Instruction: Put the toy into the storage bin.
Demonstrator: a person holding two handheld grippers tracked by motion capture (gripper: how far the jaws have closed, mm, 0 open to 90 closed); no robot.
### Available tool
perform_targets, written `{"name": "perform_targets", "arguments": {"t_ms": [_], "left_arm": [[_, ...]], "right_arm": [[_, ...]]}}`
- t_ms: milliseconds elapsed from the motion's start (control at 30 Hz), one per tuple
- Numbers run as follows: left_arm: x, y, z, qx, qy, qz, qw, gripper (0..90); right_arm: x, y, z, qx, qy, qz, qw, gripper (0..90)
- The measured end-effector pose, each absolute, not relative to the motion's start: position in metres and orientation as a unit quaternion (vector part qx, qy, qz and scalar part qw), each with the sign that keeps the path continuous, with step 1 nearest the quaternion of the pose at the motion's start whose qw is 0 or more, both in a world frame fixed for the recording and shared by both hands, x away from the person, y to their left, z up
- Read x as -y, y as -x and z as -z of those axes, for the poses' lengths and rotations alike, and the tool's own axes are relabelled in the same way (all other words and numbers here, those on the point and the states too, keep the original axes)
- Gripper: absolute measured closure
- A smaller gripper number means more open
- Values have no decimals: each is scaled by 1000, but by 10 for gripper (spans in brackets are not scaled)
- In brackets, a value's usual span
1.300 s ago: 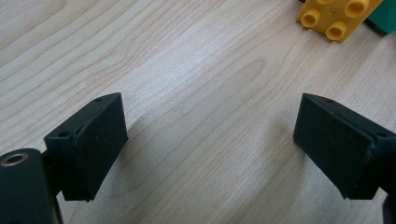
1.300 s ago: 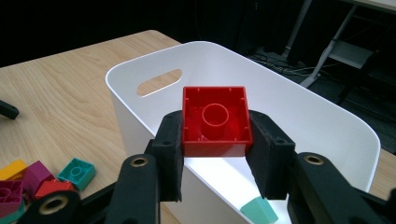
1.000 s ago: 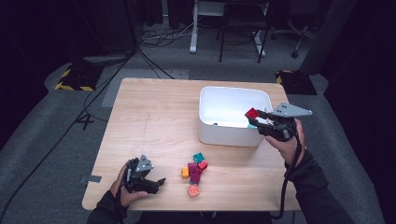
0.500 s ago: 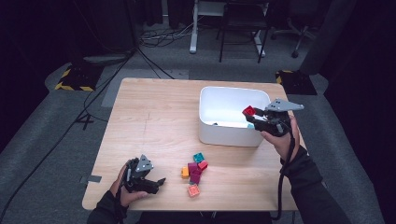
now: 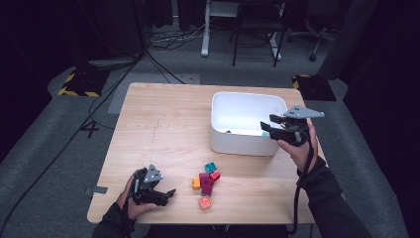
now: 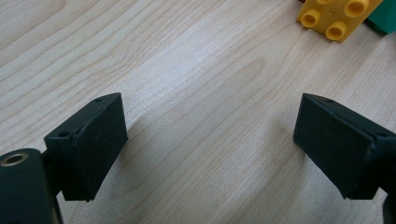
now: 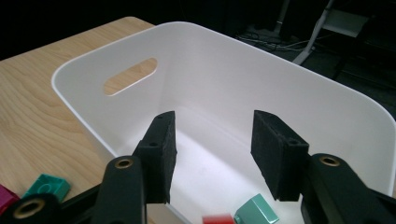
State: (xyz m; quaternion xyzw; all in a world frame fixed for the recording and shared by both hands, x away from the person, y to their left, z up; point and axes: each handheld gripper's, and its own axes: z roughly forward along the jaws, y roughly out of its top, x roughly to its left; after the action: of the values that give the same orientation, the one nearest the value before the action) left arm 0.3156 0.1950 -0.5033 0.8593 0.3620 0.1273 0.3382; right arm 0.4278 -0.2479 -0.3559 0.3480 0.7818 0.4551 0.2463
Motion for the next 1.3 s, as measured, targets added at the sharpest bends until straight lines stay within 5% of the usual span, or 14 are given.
{"name": "perform_targets", "arguments": {"t_ms": [467, 1300], "left_arm": [[-195, -316, 503, -362, -860, -126, 338, 100], [-195, -315, 503, -364, -858, -128, 339, 100]], "right_arm": [[241, -375, 353, -792, -286, -487, 232, 444], [167, -324, 457, -863, -191, -454, 114, 421]]}}
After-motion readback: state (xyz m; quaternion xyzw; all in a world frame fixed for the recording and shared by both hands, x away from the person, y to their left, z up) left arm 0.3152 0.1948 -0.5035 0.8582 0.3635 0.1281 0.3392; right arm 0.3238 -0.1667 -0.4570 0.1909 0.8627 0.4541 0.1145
